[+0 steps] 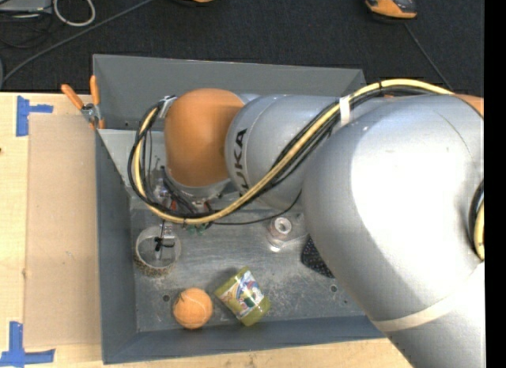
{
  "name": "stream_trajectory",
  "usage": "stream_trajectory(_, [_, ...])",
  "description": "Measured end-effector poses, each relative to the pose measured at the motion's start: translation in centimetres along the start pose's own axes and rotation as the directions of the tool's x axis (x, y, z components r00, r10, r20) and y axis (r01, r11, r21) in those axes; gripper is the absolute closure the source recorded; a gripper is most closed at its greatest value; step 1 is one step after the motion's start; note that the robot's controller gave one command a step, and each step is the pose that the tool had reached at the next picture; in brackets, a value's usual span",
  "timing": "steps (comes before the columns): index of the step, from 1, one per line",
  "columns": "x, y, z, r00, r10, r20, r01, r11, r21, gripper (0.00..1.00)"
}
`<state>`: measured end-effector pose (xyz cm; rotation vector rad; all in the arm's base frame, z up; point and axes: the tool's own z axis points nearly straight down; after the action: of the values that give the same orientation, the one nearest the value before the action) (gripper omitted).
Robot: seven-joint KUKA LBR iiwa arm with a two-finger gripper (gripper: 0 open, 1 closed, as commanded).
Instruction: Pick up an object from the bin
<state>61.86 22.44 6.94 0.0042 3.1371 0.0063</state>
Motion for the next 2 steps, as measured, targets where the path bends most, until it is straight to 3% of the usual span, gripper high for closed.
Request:
stream_trajectory(1, [0.19, -3.42, -0.13, 0.989, -0.146, -0.002, 0.146, 0.989, 0.000, 1.00])
stream_trajectory(2, [0.19, -3.43, -0.13, 0.989, -0.146, -0.002, 0.146, 0.989, 0.000, 1.00])
